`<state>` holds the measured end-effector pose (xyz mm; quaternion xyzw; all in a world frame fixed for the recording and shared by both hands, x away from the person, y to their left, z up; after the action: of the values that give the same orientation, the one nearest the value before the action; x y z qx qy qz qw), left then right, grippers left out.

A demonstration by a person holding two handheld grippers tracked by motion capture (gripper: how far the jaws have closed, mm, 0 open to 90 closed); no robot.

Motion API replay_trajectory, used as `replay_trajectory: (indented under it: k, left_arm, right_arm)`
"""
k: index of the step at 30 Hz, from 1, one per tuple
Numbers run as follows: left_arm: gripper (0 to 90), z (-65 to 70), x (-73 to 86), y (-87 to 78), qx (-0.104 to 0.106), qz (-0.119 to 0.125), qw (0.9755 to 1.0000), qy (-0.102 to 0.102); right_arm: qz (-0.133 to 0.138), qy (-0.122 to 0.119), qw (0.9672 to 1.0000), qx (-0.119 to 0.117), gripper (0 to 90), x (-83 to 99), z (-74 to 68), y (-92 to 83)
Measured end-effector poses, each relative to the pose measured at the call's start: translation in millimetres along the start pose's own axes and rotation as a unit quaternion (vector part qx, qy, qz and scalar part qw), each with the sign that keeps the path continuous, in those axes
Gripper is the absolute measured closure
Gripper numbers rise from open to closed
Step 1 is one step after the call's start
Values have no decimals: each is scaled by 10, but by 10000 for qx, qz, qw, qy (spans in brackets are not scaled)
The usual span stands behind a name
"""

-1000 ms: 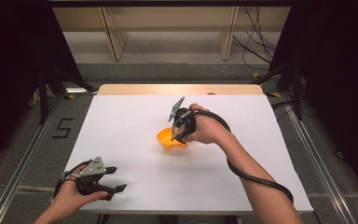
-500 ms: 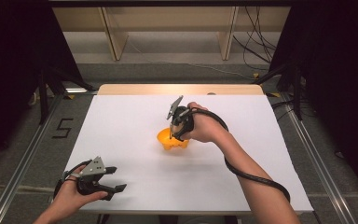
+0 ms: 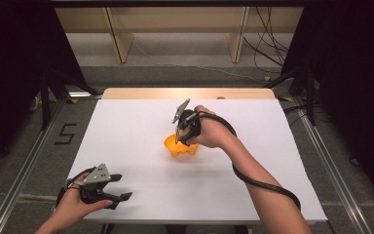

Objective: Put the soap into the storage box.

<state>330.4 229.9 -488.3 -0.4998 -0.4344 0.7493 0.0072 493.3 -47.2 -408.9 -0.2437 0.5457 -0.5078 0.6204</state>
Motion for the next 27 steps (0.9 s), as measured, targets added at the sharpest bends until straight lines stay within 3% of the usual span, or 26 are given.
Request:
replay_trajectory:
  k: [14, 15, 20, 27]
  left_arm:
    - [239, 8, -2, -6, 30, 26, 10000, -29]
    - [239, -6, -7, -9, 19, 29, 10000, 93]
    - [239, 14, -4, -7, 53, 39, 10000, -33]
    - [239, 5, -12, -9, 60, 120, 9999, 22]
  right_arm:
    - [30, -32, 10000, -14, 334, -55, -1, 59]
    - [48, -81, 10000, -7, 333, -63, 5, 75]
    - [55, -56, 10000, 31, 334, -84, 3, 99]
    - [100, -70, 9999, -9, 334, -128, 10, 109]
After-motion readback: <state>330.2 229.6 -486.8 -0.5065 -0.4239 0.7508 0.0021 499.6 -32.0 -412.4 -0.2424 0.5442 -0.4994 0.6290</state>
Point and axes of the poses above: each handheld gripper's, and its own axes: y roughly forward along the jaws, x roughly out of its underside, z roughly to its right, the point moved 3 cm from there along y, roughly forward along the jaws, and after that the axes turned 5 degrees about -y, right-handed, at the moved point
